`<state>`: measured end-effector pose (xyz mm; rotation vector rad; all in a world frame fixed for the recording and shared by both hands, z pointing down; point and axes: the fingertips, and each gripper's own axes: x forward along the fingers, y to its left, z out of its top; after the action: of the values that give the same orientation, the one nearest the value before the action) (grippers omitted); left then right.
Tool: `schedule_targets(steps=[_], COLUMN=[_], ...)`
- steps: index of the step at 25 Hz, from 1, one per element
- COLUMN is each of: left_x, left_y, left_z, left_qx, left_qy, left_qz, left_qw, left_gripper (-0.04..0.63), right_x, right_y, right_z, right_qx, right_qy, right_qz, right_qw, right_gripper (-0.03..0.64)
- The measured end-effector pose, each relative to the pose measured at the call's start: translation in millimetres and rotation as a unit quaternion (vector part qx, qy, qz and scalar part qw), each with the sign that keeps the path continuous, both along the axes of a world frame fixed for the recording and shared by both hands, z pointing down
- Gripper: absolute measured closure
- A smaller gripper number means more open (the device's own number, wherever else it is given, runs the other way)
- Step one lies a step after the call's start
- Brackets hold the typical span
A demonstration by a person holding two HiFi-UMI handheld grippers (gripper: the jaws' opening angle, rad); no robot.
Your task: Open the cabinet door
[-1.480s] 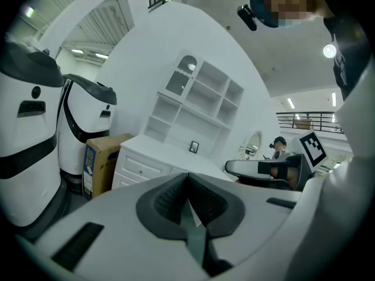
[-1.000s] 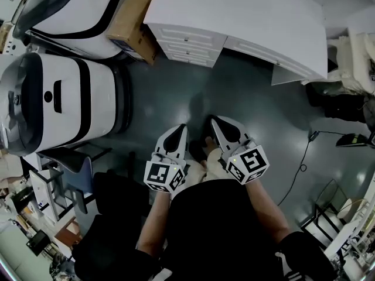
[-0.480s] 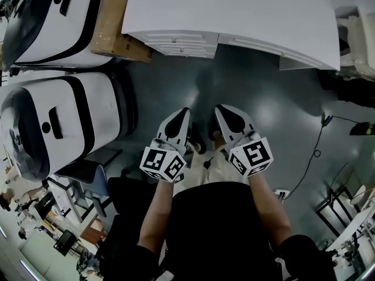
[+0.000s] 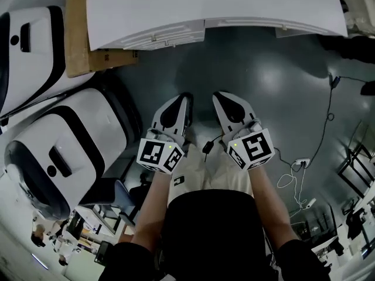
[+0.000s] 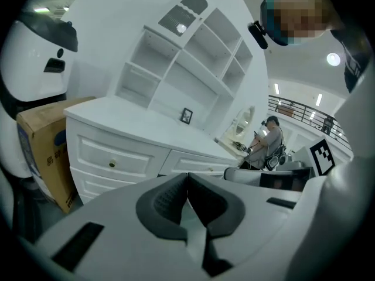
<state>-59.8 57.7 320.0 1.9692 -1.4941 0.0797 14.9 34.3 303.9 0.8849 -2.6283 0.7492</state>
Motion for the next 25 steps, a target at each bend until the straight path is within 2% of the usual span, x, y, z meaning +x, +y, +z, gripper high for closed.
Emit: schedule_targets(steps=[7,14,19,25], left_x=[-29,-32,-34,-43], left_y=[-18,-20,-16,-19], left_z=[51,104,145,186], left_qx=[-0.014,-0.007,-0.023,-0.035], left_qy=[-0.033,-0.027,-0.037,-0.046], left_qz=[0.056,0.119,0.116,0.084], left_qw=[0.9978,0.9925,0.9923,0.9948], left_gripper=[0.574,0.572,0.572,0.572], right_x=[-18,-25,-20,-9], right_y=[7,26,42,59], right_z=[39,77,92,134], right_qx=[-0.015,-0.024,-0.025,-0.047], right_qy=[0.016,0.030,0.033,0.043], right_qz=[0.067,0.116,0.128,0.122], right_qw=[0.998,0.992,0.991,0.990], right_gripper=[0.600,0.600,0.598,0.598])
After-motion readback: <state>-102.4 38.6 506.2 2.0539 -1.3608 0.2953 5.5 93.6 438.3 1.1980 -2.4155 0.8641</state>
